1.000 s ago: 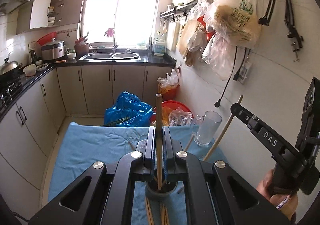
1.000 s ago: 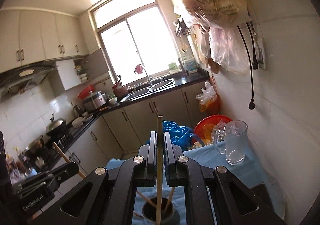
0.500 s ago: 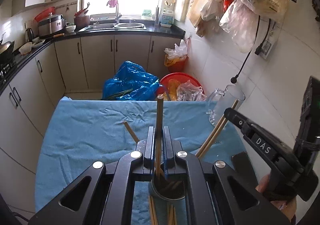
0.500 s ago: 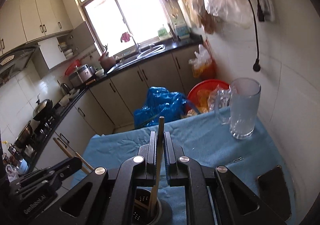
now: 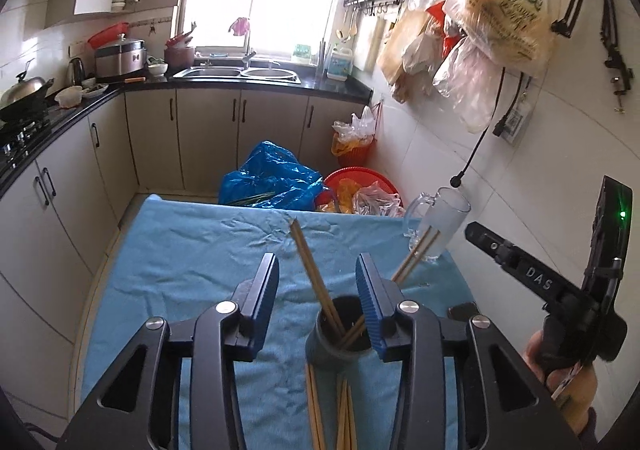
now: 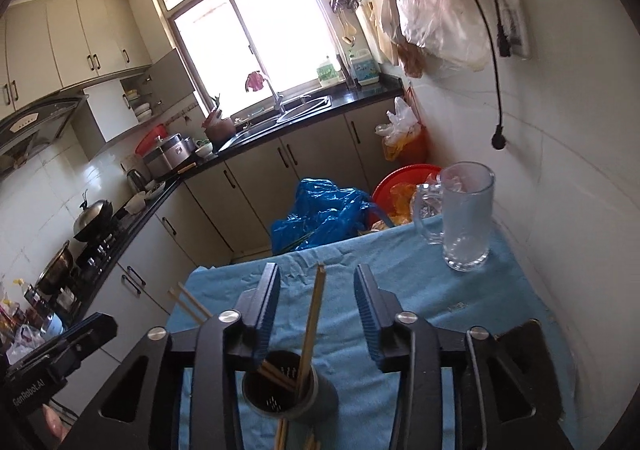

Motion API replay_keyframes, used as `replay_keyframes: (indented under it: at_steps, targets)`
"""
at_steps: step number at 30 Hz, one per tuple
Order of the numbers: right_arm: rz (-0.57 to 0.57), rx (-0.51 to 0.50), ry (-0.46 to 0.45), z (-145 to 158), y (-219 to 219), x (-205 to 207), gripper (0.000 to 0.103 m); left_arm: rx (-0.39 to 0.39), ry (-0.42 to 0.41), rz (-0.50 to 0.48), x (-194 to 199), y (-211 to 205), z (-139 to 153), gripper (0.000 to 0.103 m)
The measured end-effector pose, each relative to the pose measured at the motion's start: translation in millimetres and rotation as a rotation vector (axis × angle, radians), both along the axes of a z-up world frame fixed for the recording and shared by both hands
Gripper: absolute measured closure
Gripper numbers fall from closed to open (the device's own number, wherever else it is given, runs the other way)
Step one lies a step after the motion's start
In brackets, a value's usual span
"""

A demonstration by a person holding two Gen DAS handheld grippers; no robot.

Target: Organize utensils

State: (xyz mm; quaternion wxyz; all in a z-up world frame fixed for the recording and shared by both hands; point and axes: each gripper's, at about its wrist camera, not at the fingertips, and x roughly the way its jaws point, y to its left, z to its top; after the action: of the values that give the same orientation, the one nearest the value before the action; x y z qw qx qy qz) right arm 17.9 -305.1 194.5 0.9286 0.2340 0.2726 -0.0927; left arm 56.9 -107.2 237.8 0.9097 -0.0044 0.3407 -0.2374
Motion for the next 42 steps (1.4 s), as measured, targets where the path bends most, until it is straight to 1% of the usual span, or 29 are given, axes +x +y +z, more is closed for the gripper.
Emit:
replay_keyframes:
  at_steps: [2,6,9,12,14,17,18,19,20,21,23,26,28,29,30,31,32,36,38,39,42]
  targets:
    - [0.002,-0.010,0.010,3,3,-17,0.052,0.007,-0.003,0.001,-14,10,-2,0.060]
    - [0.018,-0.033,0.054,-1,10,-50,0.046,0.035,0.015,0.005,-40,27,-19,0.059]
    - [0.049,-0.059,0.120,-13,18,-73,0.044,0.064,0.077,0.002,-55,41,-48,0.059]
    - [0.106,-0.085,0.212,-38,31,-93,0.044,0.088,0.147,0.003,-62,49,-80,0.059]
    - [0.153,-0.083,0.267,-58,41,-104,0.044,0.107,0.193,0.004,-66,52,-106,0.059]
    - [0.238,-0.022,0.329,-94,58,-115,0.044,0.138,0.257,-0.011,-69,46,-141,0.059]
    - [0.265,0.005,0.343,-107,64,-117,0.044,0.151,0.274,-0.017,-68,40,-151,0.060]
    - [0.281,0.021,0.350,-117,67,-118,0.046,0.165,0.288,-0.026,-68,36,-161,0.064]
    - [0.298,0.034,0.357,-127,73,-118,0.053,0.179,0.297,-0.036,-69,33,-169,0.070]
    - [0.318,0.048,0.365,-138,80,-118,0.060,0.198,0.307,-0.051,-69,28,-177,0.073]
    - [0.347,0.075,0.382,-155,92,-118,0.061,0.239,0.318,-0.085,-70,16,-194,0.078]
    - [0.373,0.084,0.400,-174,107,-114,0.064,0.275,0.327,-0.119,-72,4,-212,0.083]
    - [0.376,0.065,0.410,-182,115,-111,0.064,0.289,0.332,-0.136,-72,-2,-218,0.087]
    - [0.377,0.058,0.413,-184,117,-109,0.064,0.284,0.311,-0.139,-72,-4,-217,0.090]
    - [0.377,0.051,0.415,-186,119,-107,0.065,0.297,0.302,-0.142,-72,-6,-217,0.092]
    - [0.375,0.039,0.420,-189,121,-106,0.066,0.299,0.304,-0.143,-71,-8,-217,0.098]
    - [0.373,0.029,0.422,-190,121,-105,0.067,0.297,0.308,-0.146,-70,-8,-217,0.102]
    - [0.370,-0.004,0.413,-187,124,-96,0.068,0.307,0.286,-0.144,-69,-7,-218,0.103]
    - [0.365,-0.013,0.409,-187,126,-93,0.068,0.332,0.298,-0.127,-67,-6,-222,0.103]
    - [0.362,-0.020,0.408,-187,127,-91,0.068,0.321,0.291,-0.123,-67,-3,-223,0.103]
    - [0.351,-0.065,0.411,-187,135,-86,0.069,0.329,0.296,-0.118,-64,-4,-223,0.103]
